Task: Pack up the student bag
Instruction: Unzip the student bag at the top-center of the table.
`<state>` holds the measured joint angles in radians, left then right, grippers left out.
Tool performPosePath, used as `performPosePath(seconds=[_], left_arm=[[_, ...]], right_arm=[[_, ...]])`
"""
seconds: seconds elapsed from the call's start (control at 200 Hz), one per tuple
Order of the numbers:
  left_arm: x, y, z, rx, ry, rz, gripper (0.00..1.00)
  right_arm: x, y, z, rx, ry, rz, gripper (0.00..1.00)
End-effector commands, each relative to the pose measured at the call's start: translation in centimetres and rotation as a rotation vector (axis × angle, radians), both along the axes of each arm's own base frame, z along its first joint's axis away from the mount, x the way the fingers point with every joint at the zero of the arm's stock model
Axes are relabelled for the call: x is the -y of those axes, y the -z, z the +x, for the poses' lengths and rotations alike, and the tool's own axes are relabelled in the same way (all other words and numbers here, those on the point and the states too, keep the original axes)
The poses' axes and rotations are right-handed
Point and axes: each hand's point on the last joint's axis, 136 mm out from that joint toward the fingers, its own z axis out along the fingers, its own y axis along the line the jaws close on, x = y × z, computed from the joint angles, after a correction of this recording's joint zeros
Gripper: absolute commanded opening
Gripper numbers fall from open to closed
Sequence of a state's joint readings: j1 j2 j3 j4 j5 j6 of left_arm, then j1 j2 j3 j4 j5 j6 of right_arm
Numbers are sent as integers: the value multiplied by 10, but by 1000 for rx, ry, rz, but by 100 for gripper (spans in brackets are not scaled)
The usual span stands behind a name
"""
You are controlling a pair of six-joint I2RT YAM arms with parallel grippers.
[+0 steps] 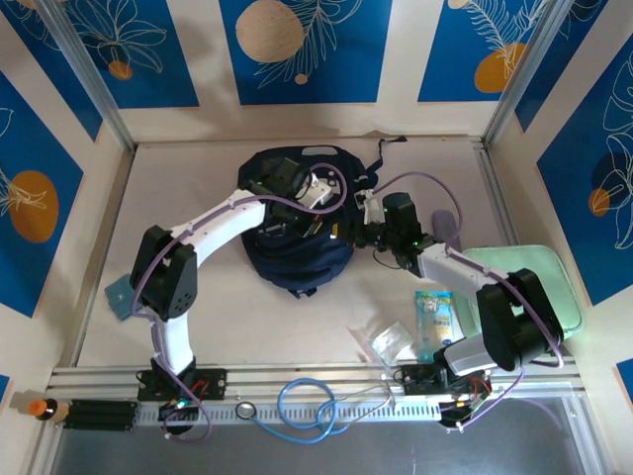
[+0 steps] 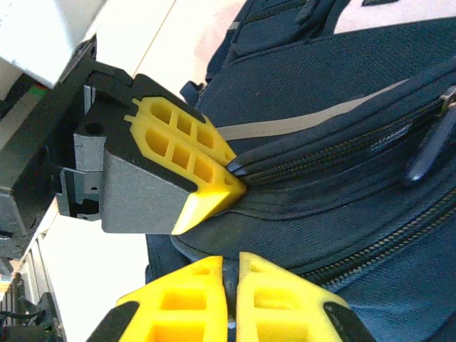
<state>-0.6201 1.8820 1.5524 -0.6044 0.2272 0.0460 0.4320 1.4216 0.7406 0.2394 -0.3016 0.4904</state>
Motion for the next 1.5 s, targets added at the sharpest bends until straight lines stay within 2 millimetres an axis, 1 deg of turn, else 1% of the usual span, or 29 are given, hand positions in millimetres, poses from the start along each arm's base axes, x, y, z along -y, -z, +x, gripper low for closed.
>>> performPosePath(seconds=[0.0,0.18,0.235,0.26,0.335,0.34,0.365,0.415,0.46,0.54,0.65,0.74,0.82,0.88,0.955,1.03,1.125,1.18,1.26,1.355,1.435,1.495], left_arm=[[16,-42,27,115,-21,-156,0],[19,-40,30,103,-25,-160,0],[19,-40,30,103,-21,-159,0],[18,-40,30,104,-21,-159,0],[16,-41,29,110,-20,-153,0],[16,-42,29,112,-20,-153,0],[15,-41,29,112,-19,-150,0],[14,-42,28,121,-13,-148,0],[13,-41,26,128,0,-149,0],[12,-43,22,146,13,-156,0],[9,-43,19,156,26,-149,0],[9,-43,18,156,32,-146,0],[9,-43,16,155,41,-150,0],[9,-43,16,155,42,-151,0],[9,-43,15,150,44,-149,0],[9,-43,15,152,43,-149,0],[7,-41,15,148,37,-143,0],[7,-41,15,147,35,-141,0],[7,-40,14,143,32,-143,0],[8,-39,14,137,33,-145,0],[7,-39,13,134,31,-145,0],[8,-38,12,134,40,-146,0]], right_arm=[[-27,-12,-29,-8,-172,39,4],[-38,-4,-35,-12,-189,33,2],[-38,-1,-35,-17,-184,17,4],[-36,0,-34,-17,-173,10,6],[-26,-3,-29,-3,-129,5,14],[-25,-4,-29,-1,-124,7,17],[-20,-5,-27,1,-108,10,22],[-12,-10,-26,16,-97,21,27],[-6,-10,-23,11,-83,11,29],[9,-3,-14,-27,-36,-25,29],[24,-6,-6,-66,19,34,33],[36,-7,4,-117,101,62,39],[46,-4,15,-210,189,84,48],[49,-3,21,-341,238,121,50],[44,-5,25,-510,242,175,52],[37,-8,28,-611,258,214,54],[34,0,33,-724,313,233,59],[32,6,37,-778,342,228,60],[28,10,45,-807,365,229,60],[20,5,55,-797,375,231,60],[14,5,62,-797,389,219,60],[9,9,66,-810,391,215,60]])
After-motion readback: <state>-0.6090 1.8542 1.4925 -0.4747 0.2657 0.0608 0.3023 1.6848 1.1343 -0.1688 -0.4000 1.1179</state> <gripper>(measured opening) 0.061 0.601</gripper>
